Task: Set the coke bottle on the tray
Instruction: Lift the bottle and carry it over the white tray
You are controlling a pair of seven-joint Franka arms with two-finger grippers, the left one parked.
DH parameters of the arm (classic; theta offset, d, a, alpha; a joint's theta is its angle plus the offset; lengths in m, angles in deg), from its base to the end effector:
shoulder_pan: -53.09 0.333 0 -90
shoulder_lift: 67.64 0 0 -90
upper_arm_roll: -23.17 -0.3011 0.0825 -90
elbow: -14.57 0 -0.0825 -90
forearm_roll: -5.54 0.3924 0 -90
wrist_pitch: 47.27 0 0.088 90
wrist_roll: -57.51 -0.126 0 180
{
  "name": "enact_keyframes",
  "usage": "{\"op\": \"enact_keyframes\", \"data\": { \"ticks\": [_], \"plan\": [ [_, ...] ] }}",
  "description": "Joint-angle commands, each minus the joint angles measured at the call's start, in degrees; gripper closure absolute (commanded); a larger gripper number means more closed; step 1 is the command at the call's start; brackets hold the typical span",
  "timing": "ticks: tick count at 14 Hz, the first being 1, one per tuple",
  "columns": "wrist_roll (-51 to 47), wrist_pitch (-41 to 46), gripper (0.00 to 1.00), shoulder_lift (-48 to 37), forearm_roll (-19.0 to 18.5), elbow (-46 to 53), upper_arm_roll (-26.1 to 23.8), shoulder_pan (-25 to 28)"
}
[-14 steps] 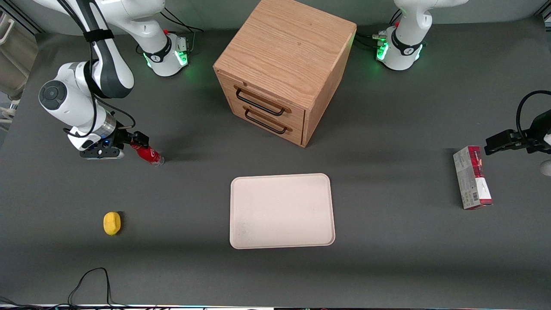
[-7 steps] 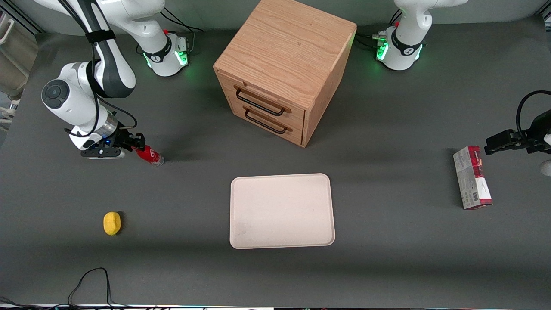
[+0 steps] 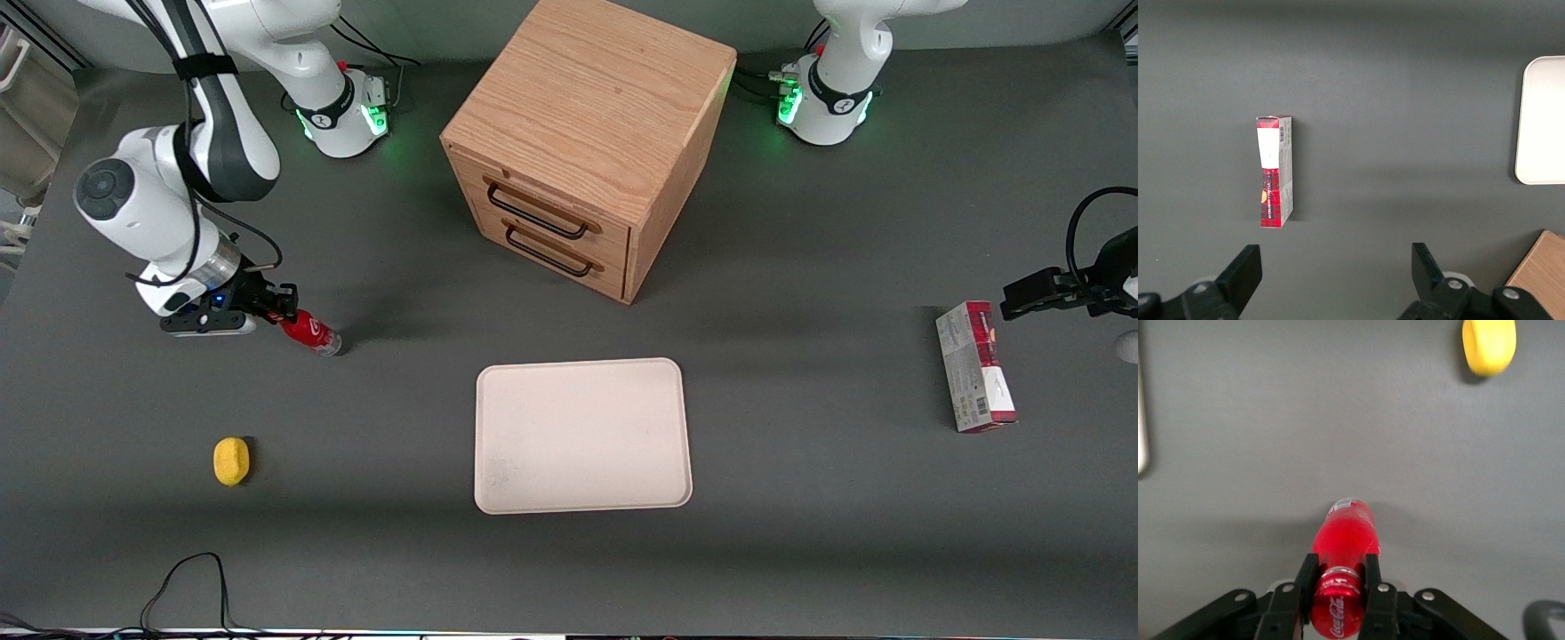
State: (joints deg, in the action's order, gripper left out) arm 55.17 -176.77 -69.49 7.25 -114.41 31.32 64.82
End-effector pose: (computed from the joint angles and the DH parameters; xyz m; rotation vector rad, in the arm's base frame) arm 0.5274 0.0342 0.3431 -3.1109 -0.0048 -0.0614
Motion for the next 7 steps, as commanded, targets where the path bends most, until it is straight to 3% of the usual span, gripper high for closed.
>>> {"op": "enact_keyframes", "data": {
  "ticks": [1,3,7],
  "plan": [
    [-0.9,20.4,1.0,4.7,1.6,22.4,-0.3,0.4],
    [-0.8,31.9,1.0,9.7,1.7,37.2,-0.9,0.4],
    [-3.2,46.7,1.0,19.5,1.5,60.8,-4.4,0.3]
  ]
}}
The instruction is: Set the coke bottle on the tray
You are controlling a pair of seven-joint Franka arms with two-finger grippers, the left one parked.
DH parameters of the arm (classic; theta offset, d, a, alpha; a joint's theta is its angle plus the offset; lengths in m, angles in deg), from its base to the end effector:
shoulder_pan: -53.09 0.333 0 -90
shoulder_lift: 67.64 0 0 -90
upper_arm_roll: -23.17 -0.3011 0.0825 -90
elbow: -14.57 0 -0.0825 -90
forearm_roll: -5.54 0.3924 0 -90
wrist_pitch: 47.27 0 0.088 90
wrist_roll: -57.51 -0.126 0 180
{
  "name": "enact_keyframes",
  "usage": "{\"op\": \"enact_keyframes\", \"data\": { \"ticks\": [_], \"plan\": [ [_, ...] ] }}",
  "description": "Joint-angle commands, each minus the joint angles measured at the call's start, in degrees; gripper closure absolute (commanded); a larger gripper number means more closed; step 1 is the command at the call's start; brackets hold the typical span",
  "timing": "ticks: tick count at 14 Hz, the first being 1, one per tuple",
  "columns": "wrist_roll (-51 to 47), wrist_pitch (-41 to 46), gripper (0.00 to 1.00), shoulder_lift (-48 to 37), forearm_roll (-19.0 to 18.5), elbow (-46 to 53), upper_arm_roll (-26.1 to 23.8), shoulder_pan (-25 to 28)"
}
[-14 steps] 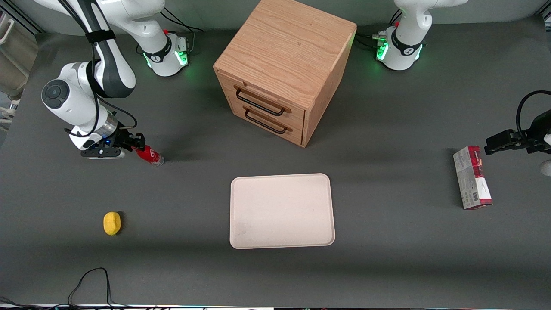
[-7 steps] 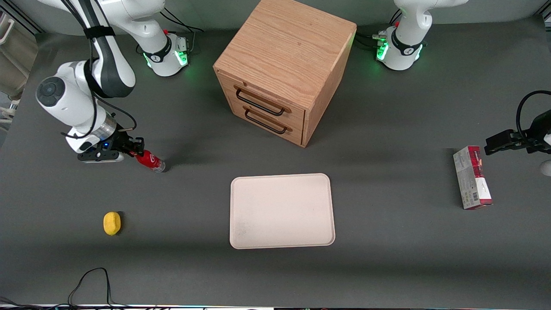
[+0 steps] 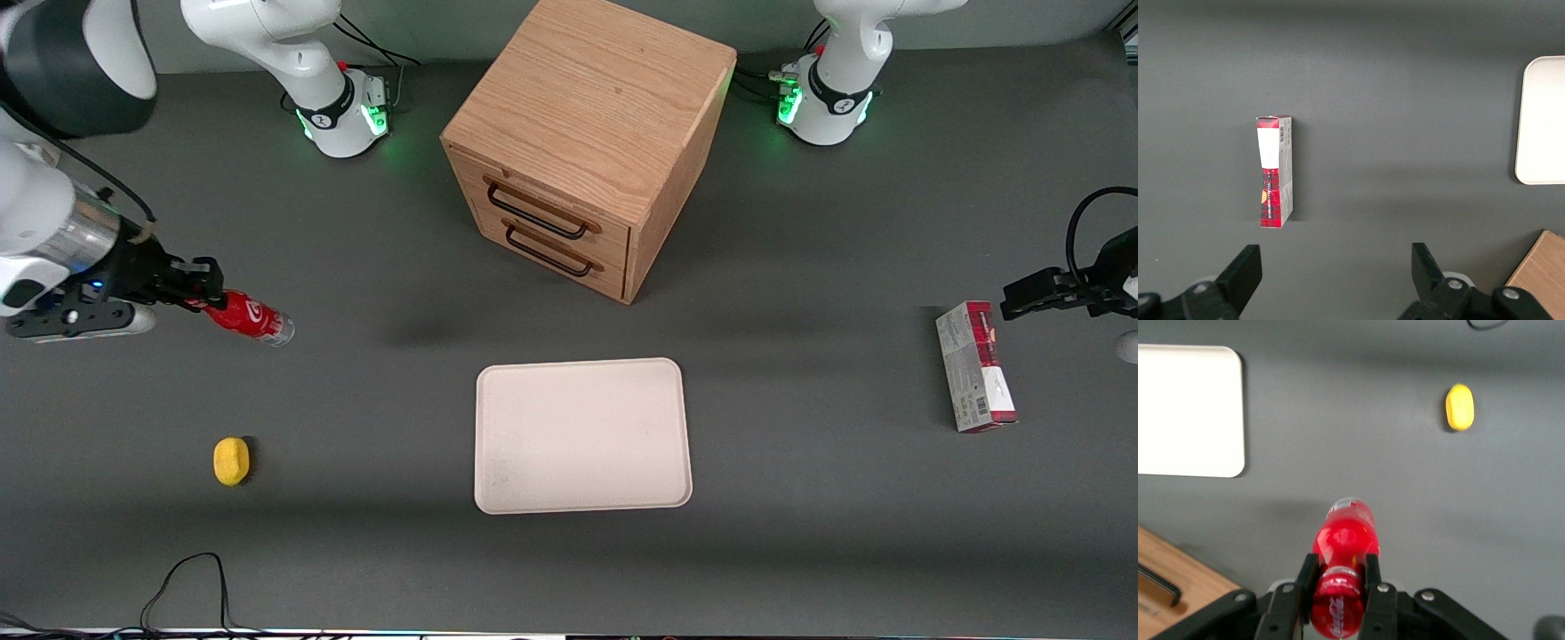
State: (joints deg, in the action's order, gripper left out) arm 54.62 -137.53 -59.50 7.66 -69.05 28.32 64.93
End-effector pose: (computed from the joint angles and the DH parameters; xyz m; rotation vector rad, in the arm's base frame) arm 0.5985 0.0784 0.5619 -3.1175 -0.1036 0.0430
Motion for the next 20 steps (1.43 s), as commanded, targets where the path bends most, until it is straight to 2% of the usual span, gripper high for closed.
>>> {"op": "enact_keyframes", "data": {
  "ticks": [1,5,10,11,13,15,20],
  "plan": [
    [-4.5,8.8,1.0,12.3,1.0,21.0,-3.3,0.2],
    [-12.6,6.9,1.0,24.9,0.5,34.8,-11.5,0.3],
    [-13.8,-10.2,0.99,36.2,-3.4,36.0,-19.6,0.6],
    [-13.7,-12.5,0.99,37.7,-5.6,35.9,-19.8,2.2],
    [-14.7,-15.8,0.98,40.8,-12.5,35.7,-20.1,4.9],
    [-16.8,-19.4,0.92,42.6,-16.3,33.6,-21.1,5.3],
    [-17.8,-28.6,0.88,45.9,-20.0,29.8,-21.2,5.3]
  ]
}}
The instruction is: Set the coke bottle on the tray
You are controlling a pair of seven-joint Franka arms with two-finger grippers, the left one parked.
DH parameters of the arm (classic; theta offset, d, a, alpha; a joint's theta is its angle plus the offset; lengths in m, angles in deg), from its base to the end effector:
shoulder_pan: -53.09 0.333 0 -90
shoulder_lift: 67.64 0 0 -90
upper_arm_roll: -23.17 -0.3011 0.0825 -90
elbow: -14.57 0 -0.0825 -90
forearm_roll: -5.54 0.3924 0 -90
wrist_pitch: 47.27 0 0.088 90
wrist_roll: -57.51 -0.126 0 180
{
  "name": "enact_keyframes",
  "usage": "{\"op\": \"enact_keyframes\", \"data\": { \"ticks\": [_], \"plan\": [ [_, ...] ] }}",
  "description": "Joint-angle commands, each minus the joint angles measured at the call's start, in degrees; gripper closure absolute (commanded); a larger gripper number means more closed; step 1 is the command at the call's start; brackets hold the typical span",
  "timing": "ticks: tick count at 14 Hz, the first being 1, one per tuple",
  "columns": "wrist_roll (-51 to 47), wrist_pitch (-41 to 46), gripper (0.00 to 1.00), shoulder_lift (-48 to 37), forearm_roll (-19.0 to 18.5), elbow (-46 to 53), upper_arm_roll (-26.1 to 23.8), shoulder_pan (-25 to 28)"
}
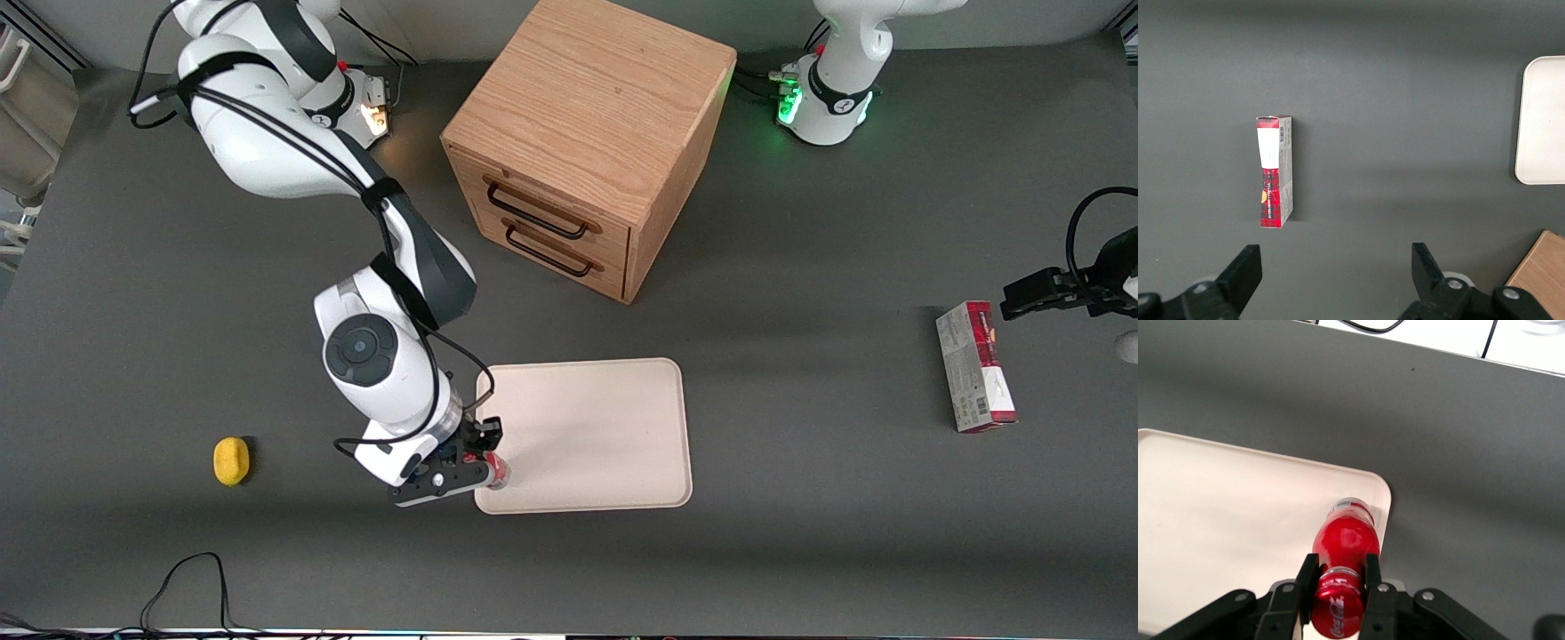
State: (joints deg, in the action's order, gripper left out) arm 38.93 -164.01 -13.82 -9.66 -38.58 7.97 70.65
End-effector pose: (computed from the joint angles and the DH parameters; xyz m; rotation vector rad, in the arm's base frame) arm 0.7219 0.3459 0.3117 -3.0661 -0.3351 -0.2995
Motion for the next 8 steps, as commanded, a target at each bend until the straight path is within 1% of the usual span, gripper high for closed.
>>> {"op": "enact_keyframes", "data": {
  "ticks": [1,2,3,4,5,7,8],
  "plan": [
    [-3.4,-2.2,0.85,0.5,-2.6,-0.8,-1.0,-0.4],
    [-4.6,-2.2,0.79,0.7,-2.6,-1.4,-1.0,0.0],
    [-6.1,-2.2,0.69,0.7,-2.6,-1.9,-1.0,0.1],
    [-7.4,-2.3,0.26,0.7,-2.6,-2.2,-1.1,0.1],
    [-8.4,-2.3,0.0,0.4,-2.6,-2.4,-1.2,0.1],
    [-8.6,-2.1,0.0,-0.4,-2.5,-2.5,-1.2,-0.3],
    [-8.8,-1.7,0.0,-2.2,-2.3,-2.6,-1.2,-0.8]
  ]
}}
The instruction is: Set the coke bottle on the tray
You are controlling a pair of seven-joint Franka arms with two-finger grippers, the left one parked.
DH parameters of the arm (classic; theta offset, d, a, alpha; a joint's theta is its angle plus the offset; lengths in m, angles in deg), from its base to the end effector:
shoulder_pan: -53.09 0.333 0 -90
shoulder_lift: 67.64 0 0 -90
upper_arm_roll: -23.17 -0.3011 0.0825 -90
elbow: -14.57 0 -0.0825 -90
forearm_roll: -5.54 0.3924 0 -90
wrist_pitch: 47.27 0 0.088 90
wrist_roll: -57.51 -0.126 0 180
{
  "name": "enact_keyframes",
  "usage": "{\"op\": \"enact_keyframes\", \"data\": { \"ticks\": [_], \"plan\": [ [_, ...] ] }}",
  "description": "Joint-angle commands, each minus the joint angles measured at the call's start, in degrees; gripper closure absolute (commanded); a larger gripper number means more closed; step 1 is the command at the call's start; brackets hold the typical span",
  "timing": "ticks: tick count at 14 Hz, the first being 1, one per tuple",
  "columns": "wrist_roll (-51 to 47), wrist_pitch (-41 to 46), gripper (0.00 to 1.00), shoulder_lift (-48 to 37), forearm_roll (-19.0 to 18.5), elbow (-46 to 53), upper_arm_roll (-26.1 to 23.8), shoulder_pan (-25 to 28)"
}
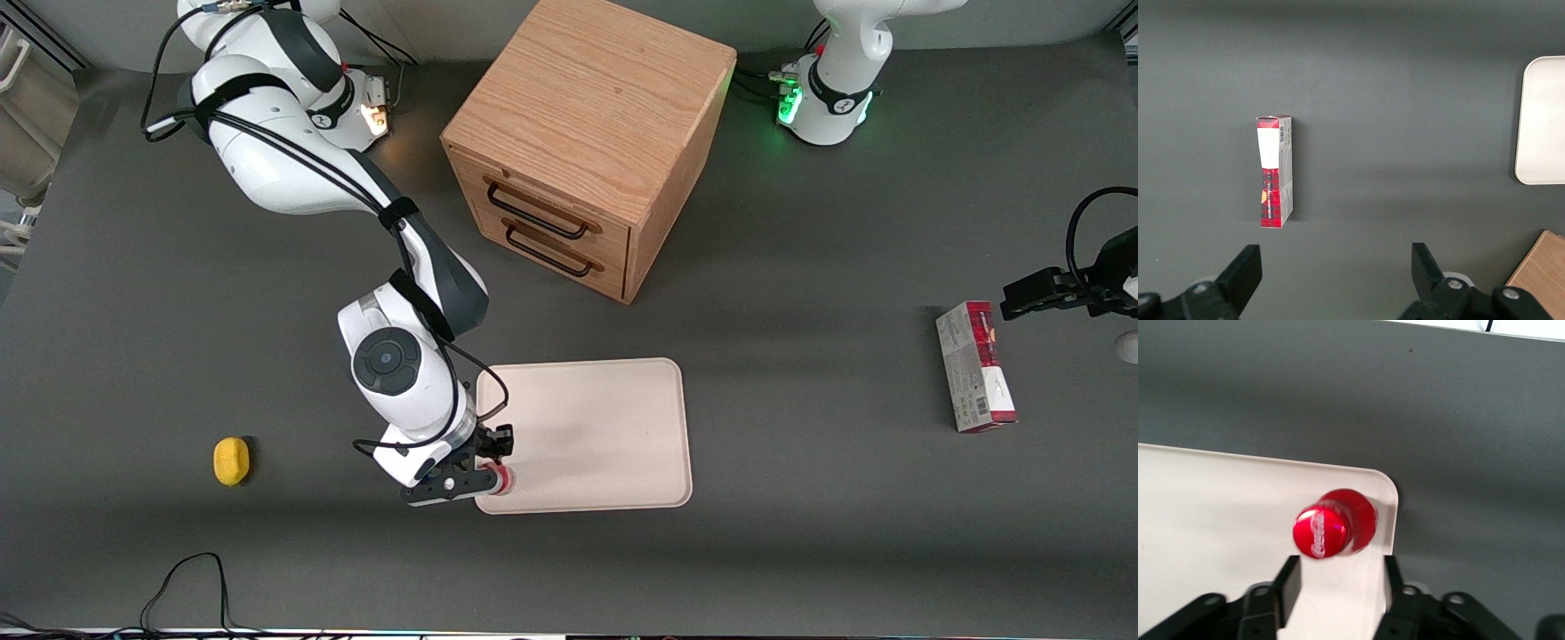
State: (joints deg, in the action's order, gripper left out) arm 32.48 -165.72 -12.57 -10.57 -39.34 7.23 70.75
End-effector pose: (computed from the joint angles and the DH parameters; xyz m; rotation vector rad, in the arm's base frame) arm 0.7189 0.3540 0.2924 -3.0668 -0.1888 -0.2899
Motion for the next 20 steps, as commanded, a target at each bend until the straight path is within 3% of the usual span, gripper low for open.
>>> {"op": "enact_keyframes", "data": {
  "ticks": [1,2,4,8,12,15,20],
  "plan": [
    [-2.1,0.5,0.0,-5.3,-0.6,-2.2,-0.5,-1.4],
    [-2.3,2.2,0.0,-8.2,1.2,-4.3,-0.5,-2.7],
    [-1.2,2.6,0.0,-18.7,9.7,-14.7,0.5,-5.8],
    [7.2,7.9,0.0,-41.3,20.0,-35.8,12.1,-6.8],
    [17.4,17.8,0.0,-55.7,20.4,-46.4,21.7,-6.9],
    [20.0,22.4,0.0,-59.6,19.5,-47.2,22.2,-9.9],
    [19.7,23.3,0.0,-58.9,19.6,-44.6,22.4,-10.5]
  ]
}}
